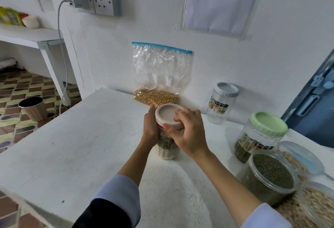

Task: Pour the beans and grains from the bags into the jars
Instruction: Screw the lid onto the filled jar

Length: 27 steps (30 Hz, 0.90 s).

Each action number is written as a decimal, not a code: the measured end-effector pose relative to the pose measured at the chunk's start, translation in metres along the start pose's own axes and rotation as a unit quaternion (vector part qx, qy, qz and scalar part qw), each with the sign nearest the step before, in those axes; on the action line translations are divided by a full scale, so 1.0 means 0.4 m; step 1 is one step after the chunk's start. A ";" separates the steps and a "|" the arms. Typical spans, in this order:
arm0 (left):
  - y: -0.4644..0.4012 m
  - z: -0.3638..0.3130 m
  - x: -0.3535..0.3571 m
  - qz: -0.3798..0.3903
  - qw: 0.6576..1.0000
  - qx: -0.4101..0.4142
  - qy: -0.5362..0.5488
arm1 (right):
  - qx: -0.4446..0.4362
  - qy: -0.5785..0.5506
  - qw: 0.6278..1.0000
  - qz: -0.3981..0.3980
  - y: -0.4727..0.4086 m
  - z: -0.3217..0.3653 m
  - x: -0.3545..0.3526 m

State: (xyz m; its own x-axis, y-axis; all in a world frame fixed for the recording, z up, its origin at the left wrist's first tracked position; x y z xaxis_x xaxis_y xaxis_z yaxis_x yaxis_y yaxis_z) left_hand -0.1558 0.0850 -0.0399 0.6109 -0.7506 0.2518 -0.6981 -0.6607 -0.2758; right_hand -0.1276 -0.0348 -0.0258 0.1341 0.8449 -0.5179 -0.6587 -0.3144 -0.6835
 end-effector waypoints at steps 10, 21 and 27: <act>0.004 -0.025 0.001 0.055 0.998 0.024 -0.027 | 0.000 0.088 0.897 0.433 -0.131 0.077 -0.037; -0.003 0.004 -0.031 0.143 0.988 0.051 -0.036 | -0.002 0.160 0.867 0.472 -0.163 0.066 -0.007; 0.029 0.024 -0.005 0.043 0.998 0.006 0.040 | 0.018 0.086 0.953 0.290 -0.103 0.050 -0.012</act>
State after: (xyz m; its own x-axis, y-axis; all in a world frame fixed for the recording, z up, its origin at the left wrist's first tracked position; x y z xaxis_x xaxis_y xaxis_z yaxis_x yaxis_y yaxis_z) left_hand -0.1617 0.0788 -0.0524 0.5160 -0.8021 0.3006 -0.7423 -0.5939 -0.3104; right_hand -0.1157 -0.0170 0.0151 -0.1426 0.4499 -0.8816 -0.6837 -0.6889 -0.2409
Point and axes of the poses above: each hand's wrist, its own y-axis away from the middle knuckle, its own x-axis out of the palm, z = x × y, the point moved 1 cm from there along -y, towards the middle knuckle, and after that the axes turned 13 degrees about x, right-handed, at the moved point
